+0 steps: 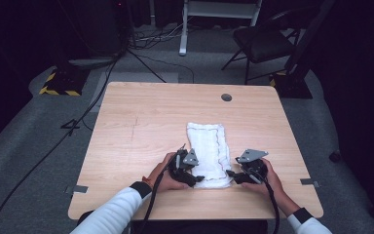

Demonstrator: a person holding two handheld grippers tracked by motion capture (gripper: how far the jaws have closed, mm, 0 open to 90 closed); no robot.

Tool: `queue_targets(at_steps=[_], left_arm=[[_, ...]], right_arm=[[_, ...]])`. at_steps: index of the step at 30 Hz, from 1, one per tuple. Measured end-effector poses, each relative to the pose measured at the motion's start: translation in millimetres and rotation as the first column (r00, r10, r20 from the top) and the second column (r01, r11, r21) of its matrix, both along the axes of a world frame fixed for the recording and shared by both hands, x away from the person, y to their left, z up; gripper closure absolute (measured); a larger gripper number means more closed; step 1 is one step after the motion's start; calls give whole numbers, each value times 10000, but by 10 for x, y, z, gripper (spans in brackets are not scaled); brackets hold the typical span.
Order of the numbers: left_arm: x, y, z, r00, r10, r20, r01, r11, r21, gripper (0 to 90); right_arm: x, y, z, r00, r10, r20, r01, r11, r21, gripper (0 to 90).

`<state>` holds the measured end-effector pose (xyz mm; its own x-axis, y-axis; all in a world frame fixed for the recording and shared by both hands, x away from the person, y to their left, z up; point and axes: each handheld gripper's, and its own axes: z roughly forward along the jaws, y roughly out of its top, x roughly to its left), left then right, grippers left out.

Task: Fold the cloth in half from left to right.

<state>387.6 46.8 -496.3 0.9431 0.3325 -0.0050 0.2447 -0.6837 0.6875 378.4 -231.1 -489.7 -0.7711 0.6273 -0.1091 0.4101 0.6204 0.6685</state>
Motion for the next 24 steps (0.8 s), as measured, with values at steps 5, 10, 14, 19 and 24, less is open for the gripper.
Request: queue_targets(at_steps=[5, 10, 14, 19, 24], left_arm=[[-10, 93, 27, 9998, 176, -85, -175, 9998, 75, 318], [31, 213, 123, 9974, 722, 7, -722, 9974, -73, 258], [170, 300, 208, 9918, 1273, 60, -1270, 9912, -381, 249], [410, 349, 275, 9805, 1956, 182, -1943, 9793, -570, 244], [720, 328, 293, 9624, 2710, 153, -2695, 9607, -670, 243]], right_arm=[[38, 72, 24, 9993, 330, -150, -331, 9994, -99, 346], [52, 0, 168, 9996, 289, 24, -289, 9986, 434, 358], [180, -41, 303, 9993, -206, 313, 175, 9951, 970, 380], [392, 23, 352, 9974, -485, 540, 433, 9948, 924, 417], [679, 130, 355, 9943, -883, 592, 841, 9940, 703, 448]])
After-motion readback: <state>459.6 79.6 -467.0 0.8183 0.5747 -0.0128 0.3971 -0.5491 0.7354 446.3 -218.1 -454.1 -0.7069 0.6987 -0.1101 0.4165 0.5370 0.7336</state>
